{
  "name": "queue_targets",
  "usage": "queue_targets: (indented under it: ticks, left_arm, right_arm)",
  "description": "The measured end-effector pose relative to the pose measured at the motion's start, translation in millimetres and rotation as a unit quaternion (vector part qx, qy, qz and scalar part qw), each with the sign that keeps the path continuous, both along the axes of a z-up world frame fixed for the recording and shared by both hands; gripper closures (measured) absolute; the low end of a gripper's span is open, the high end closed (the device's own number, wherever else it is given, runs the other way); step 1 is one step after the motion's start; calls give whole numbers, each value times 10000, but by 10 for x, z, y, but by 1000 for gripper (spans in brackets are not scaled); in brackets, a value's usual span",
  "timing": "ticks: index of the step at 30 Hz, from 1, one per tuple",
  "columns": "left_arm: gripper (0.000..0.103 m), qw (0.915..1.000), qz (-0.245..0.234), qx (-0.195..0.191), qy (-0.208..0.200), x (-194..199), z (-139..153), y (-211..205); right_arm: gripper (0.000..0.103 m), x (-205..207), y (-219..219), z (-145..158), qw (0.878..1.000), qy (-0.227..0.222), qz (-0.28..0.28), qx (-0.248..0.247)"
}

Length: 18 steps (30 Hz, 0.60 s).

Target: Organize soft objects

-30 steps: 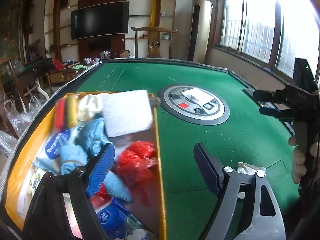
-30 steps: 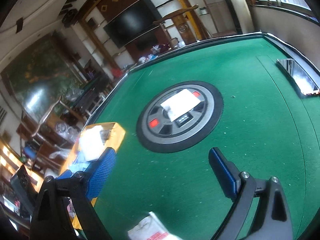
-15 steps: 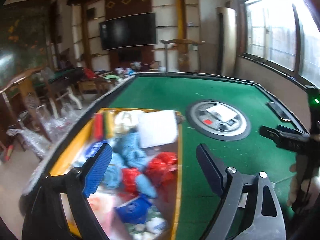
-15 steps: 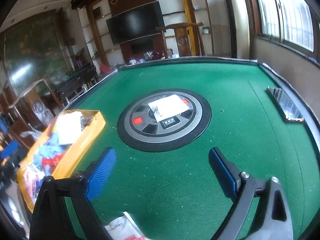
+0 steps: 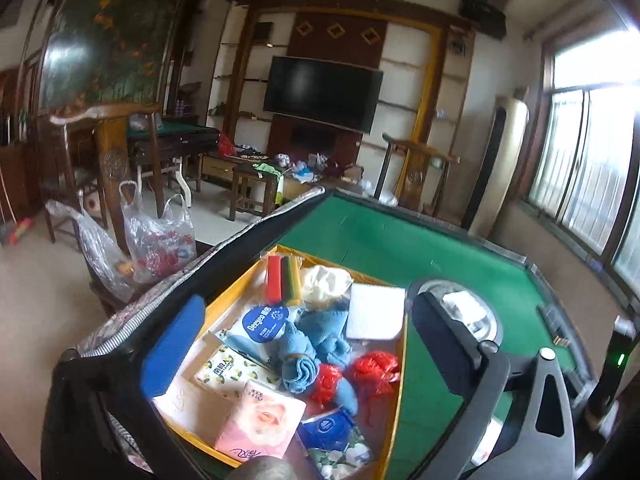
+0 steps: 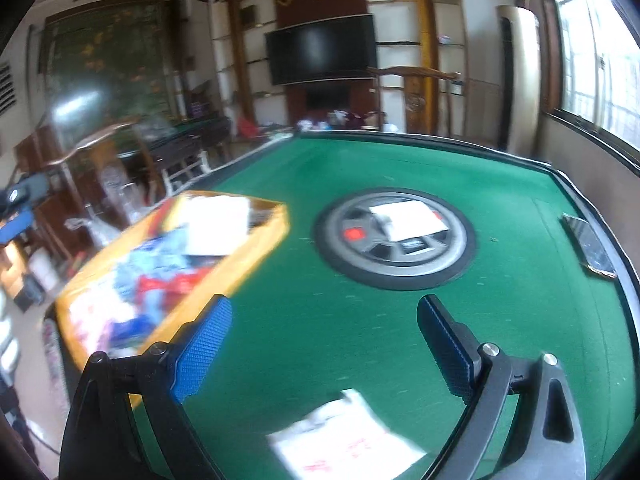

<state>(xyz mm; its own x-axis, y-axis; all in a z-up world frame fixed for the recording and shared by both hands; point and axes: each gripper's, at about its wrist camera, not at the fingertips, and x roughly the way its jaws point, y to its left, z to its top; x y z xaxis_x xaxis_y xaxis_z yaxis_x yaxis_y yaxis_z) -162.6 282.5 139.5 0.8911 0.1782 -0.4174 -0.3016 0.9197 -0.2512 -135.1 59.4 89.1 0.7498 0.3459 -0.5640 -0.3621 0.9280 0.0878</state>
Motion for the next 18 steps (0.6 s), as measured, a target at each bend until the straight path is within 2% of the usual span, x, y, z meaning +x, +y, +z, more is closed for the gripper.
queue_targets:
  ticks: [2,7,12,18]
  left_arm:
    - [0,9999,96,-98,-48,-33,-6,64]
    - [0,9983,503,264,120,-45,-15,57]
    - [0,9972,677,292,156,-45,-57,97]
    - [0,9970,720,152,253,-47,-119,205]
  right_arm:
    - [11,-59,131,7,9999,-26,151,-70]
    - [11,-181,442,-51,9984,-12,477,-296]
    - [11,-295,683,-107,9966,15,714,-401]
    - [11,-345,833,-145,9954,54,838,-466]
